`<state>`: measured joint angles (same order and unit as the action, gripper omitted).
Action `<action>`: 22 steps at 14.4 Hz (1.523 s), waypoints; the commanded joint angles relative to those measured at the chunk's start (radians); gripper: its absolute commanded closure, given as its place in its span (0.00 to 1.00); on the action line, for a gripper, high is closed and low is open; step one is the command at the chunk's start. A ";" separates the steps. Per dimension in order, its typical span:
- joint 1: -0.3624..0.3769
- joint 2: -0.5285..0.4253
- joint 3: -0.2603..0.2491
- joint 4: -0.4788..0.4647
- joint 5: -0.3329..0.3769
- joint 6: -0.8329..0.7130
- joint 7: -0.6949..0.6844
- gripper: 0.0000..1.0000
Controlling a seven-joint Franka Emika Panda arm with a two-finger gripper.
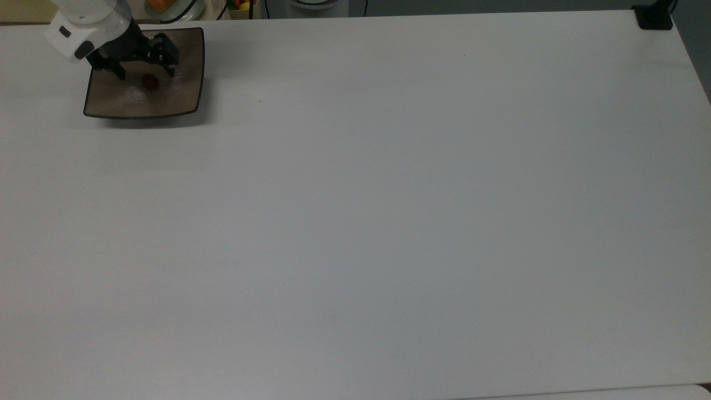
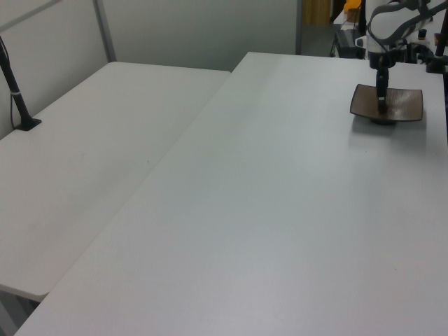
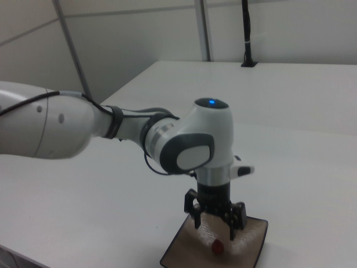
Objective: Strawberries on a ceramic plate
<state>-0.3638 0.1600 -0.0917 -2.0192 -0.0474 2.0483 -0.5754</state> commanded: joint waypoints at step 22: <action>0.433 -0.214 0.165 0.341 0.147 -0.324 0.591 0.00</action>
<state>0.0609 -0.0595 0.0812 -1.6796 0.0799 1.6952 0.0092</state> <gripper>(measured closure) 0.000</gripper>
